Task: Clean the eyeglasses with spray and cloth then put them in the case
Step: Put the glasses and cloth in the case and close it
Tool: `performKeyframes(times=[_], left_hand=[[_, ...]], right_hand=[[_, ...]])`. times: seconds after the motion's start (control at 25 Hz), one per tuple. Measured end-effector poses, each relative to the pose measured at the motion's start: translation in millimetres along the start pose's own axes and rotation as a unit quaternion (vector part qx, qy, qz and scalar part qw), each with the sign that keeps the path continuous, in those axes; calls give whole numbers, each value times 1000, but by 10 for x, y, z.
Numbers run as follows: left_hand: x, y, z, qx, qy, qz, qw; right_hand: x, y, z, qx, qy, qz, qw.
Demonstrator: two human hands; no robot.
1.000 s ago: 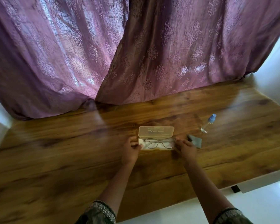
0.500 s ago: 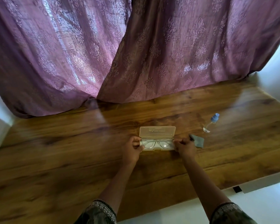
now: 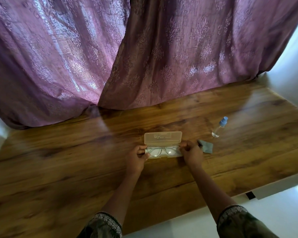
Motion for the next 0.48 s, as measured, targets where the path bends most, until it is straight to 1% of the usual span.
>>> performKeyframes(times=[0.08, 0.16, 0.24, 0.48], left_hand=[[-4, 17, 9, 9, 10, -16, 1000], [-12, 46, 16, 22, 21, -46, 998], [-17, 60, 20, 31, 28, -62, 997], [-15, -11, -1, -6, 31, -6, 999]], right_hand=[[9, -76, 18, -44, -9, 57, 997], [29, -149, 67, -91, -8, 132, 987], [43, -171, 118, -115, -4, 177, 977], [8, -120, 150, -104, 6, 124, 987]])
Point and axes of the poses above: each hand's wrist, its own z-axis away from the middle knuckle, its own x-axis out of the palm, y = z × x, the point moved 7 cm from there along -z, towards the middle knuckle, and after that the axes turned 1 degree about -x, right-handed, at the moved point
